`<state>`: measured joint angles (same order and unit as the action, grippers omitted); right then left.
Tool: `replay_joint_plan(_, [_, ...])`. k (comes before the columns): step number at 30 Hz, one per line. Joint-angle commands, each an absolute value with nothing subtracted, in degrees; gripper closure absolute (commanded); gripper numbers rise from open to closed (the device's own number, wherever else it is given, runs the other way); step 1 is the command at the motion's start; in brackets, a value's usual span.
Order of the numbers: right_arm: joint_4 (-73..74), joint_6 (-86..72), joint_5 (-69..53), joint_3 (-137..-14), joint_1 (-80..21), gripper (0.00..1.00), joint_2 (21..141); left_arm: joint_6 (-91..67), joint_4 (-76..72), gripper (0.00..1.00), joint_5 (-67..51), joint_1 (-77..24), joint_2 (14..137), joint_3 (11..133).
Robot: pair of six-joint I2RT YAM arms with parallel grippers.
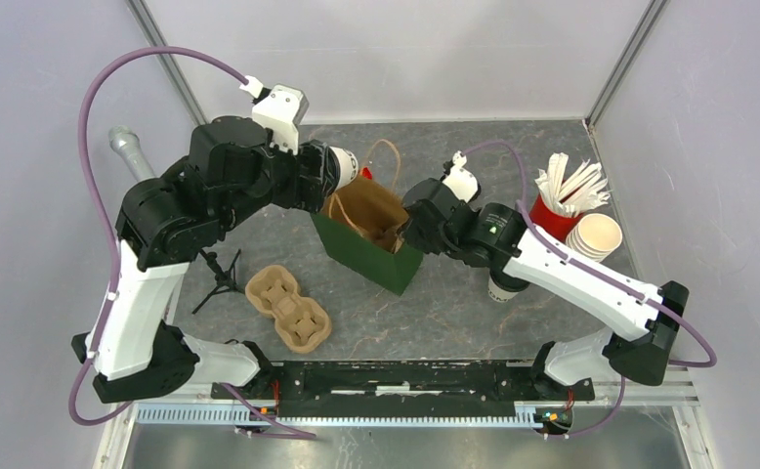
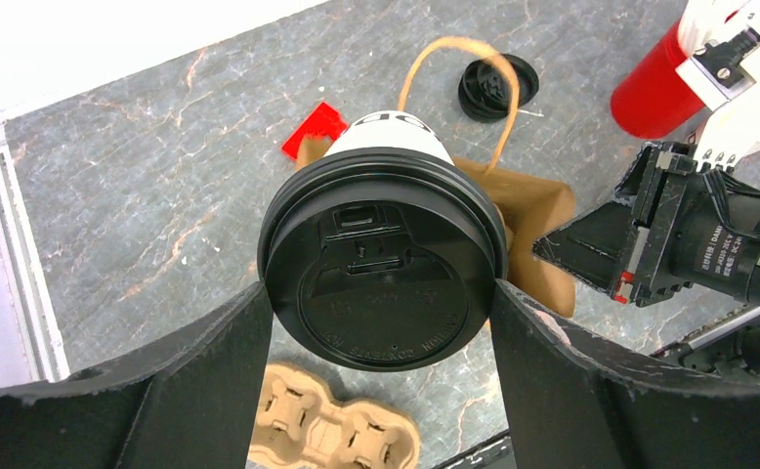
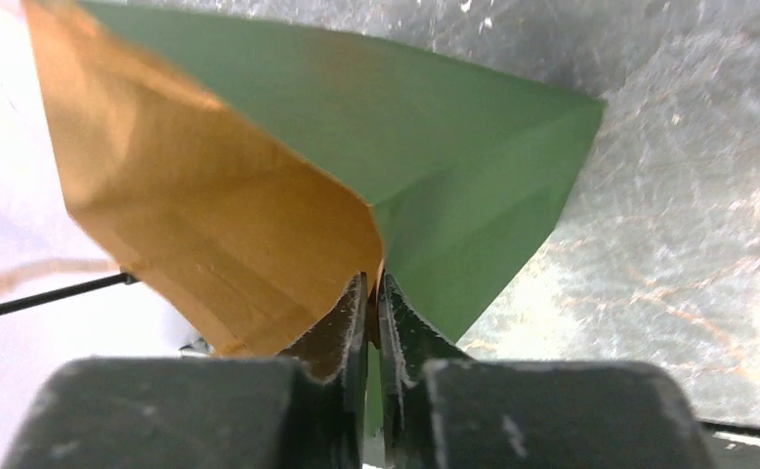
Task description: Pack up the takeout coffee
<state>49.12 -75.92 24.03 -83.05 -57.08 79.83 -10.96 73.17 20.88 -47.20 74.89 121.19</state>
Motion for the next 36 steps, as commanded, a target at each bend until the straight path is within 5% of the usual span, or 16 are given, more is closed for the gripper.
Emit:
replay_joint_plan(1, [46.69, -66.42, 29.91, -85.43, -56.18, 0.94, 79.51, -7.93, 70.31, 0.48, 21.22, -46.85, 76.16, 124.87])
replay_joint_plan(8, [41.44, -49.22, 32.12, -83.23, -55.15, 1.00, 76.06, -7.97, 69.25, 0.49, 16.93, -46.85, 77.24, 127.49])
replay_joint_plan(18, [41.83, -44.88, 33.09, -74.64, -52.60, 1.00, 67.66, -6.96, 63.08, 0.48, 0.32, -46.93, 68.84, 111.31])
replay_joint_plan(22, [41.57, -43.26, 30.68, -72.87, -50.02, 0.96, 67.32, -6.79, 64.35, 0.46, 0.73, -46.93, 70.07, 110.28])
replay_joint_plan(25, [42.95, -42.56, 28.96, -73.86, -48.46, 0.82, 68.67, -6.47, 67.32, 0.47, 2.51, -46.93, 73.28, 111.90])
replay_joint_plan(36, [50.50, -38.13, 30.41, -83.00, -46.51, 0.79, 73.59, -6.86, 69.56, 0.48, 10.70, -46.85, 77.20, 119.79])
